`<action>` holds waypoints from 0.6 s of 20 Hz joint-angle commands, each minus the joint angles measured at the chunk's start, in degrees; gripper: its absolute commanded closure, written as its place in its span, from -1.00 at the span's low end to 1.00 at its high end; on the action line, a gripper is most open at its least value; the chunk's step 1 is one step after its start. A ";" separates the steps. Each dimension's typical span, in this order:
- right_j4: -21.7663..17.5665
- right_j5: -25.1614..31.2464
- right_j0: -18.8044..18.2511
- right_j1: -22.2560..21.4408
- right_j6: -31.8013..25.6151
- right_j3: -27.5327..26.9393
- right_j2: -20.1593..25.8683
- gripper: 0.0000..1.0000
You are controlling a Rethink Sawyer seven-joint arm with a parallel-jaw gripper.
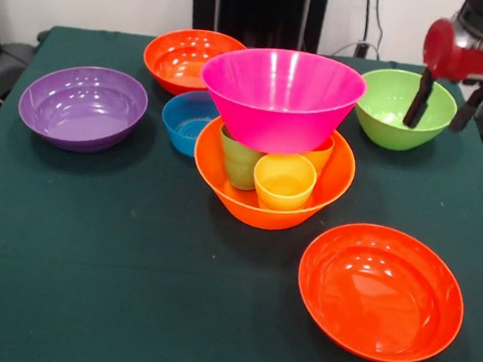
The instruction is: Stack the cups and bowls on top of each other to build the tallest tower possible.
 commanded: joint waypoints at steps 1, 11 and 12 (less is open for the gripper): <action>-0.67 6.45 0.27 -5.13 -1.49 6.21 7.14 -1.00; -1.05 10.08 -5.24 -8.70 -6.59 10.09 9.11 -1.00; -1.17 10.73 -5.90 -9.40 -7.24 10.44 9.39 -1.00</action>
